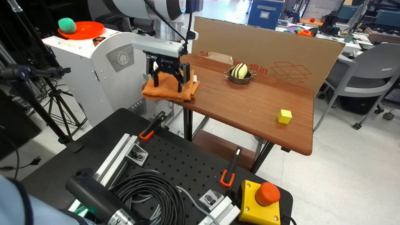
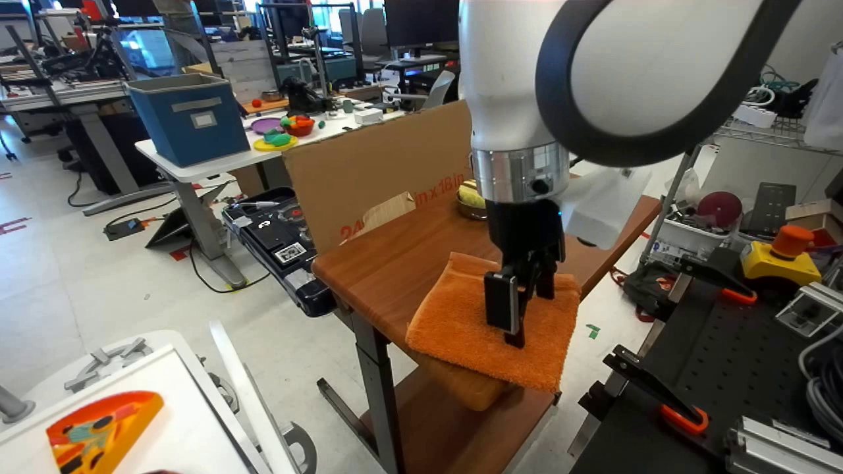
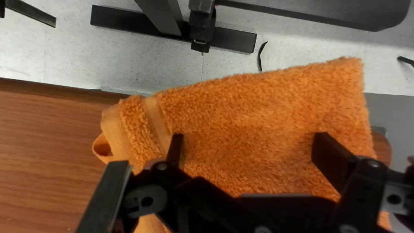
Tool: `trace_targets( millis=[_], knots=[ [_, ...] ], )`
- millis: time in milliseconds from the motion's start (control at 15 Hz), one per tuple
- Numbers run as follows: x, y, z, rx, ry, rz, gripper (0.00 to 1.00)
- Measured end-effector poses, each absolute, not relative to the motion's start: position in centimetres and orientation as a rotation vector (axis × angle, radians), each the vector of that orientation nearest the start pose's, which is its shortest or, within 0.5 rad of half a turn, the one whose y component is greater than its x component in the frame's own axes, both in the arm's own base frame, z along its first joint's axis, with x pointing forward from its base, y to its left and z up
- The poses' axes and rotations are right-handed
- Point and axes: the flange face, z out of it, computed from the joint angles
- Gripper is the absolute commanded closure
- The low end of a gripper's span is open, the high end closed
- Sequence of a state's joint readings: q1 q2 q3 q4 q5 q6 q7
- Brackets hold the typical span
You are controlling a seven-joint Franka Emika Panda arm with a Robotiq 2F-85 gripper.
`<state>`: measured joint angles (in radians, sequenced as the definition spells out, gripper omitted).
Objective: Move the towel backwards.
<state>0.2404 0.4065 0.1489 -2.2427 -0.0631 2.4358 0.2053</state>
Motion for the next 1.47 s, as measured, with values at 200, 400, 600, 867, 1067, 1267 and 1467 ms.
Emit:
trace_targets(
  millis=[200, 400, 600, 867, 1067, 1267, 1467],
  knots=[
    [49.3, 20.5, 14.5, -3.144, -0.377, 0.359, 0.0],
    [52.1, 21.4, 13.5, -3.145, -0.362, 0.334, 0.0],
    [56.5, 22.5, 14.0, -3.156, -0.309, 0.257, 0.0],
    [61.6, 23.3, 14.1, -3.192, -0.24, 0.162, 0.0],
    [63.8, 24.5, 14.4, -3.193, -0.225, 0.103, 0.0],
    [64.6, 25.9, 15.8, -3.189, -0.22, 0.084, 0.0],
    [64.5, 27.6, 18.3, -3.179, -0.211, 0.031, 0.0]
  ],
)
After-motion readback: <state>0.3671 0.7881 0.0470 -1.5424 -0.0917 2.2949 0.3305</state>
